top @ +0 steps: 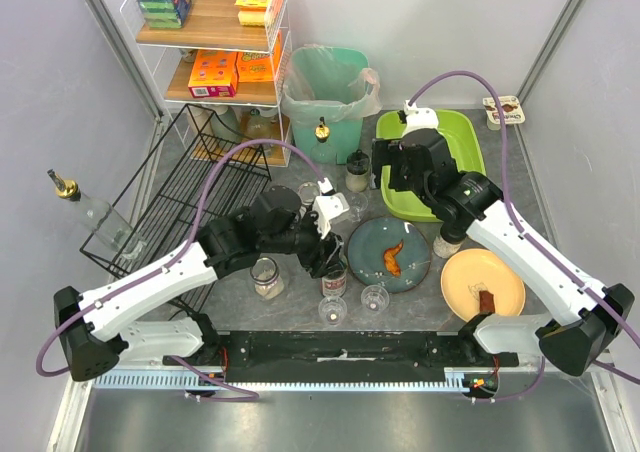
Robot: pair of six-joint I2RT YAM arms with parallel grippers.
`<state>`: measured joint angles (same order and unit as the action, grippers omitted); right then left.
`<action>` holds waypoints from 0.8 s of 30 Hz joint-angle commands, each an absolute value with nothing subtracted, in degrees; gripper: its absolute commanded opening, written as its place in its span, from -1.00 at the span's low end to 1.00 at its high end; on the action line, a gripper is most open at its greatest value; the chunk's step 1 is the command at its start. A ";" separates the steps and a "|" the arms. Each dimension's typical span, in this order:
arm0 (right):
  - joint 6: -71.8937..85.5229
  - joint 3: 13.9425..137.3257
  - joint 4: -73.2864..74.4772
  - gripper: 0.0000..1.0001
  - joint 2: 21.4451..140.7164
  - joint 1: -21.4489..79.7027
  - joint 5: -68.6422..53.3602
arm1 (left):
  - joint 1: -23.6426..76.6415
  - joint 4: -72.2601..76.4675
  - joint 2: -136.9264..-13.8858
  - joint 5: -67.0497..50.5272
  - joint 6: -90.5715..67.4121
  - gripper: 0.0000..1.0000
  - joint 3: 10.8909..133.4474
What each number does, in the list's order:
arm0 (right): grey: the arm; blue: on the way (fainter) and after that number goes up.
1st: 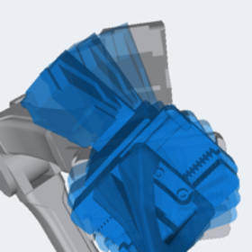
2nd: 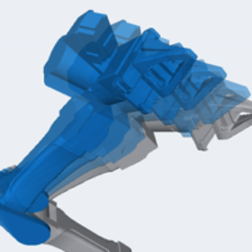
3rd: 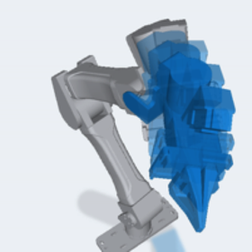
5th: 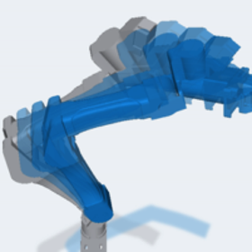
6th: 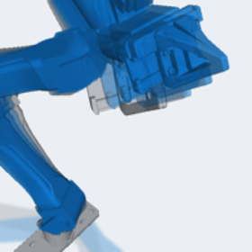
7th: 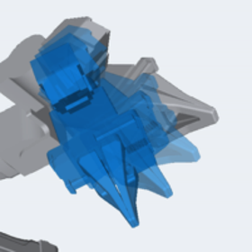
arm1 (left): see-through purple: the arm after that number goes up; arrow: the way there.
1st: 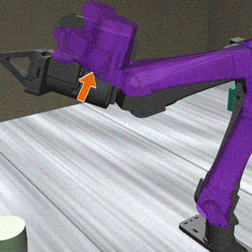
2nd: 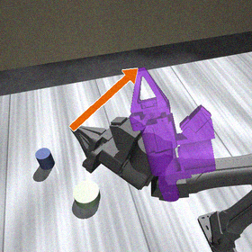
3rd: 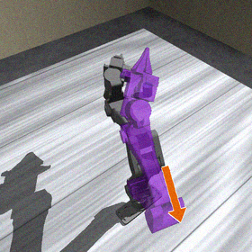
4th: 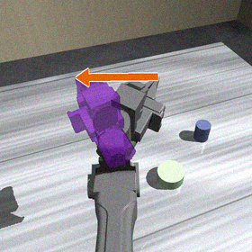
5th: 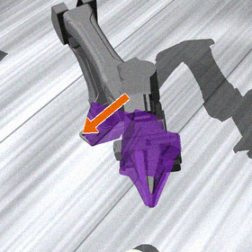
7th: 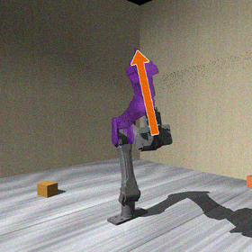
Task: Clear the kitchen counter
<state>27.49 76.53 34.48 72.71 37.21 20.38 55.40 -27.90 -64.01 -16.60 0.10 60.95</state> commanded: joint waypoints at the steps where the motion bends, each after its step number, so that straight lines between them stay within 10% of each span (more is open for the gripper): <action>1: 28.30 75.85 32.52 0.96 71.02 36.30 20.04 | 55.90 -25.05 -64.51 -15.29 2.29 0.40 60.29; 16: 27.51 76.46 31.82 0.96 71.37 34.28 19.69 | 56.78 -25.66 -63.98 -10.20 0.62 -0.97 62.66; 24: 27.51 76.99 31.90 0.96 71.10 34.10 19.51 | 56.95 -27.94 -62.67 -5.37 -2.37 -0.97 71.97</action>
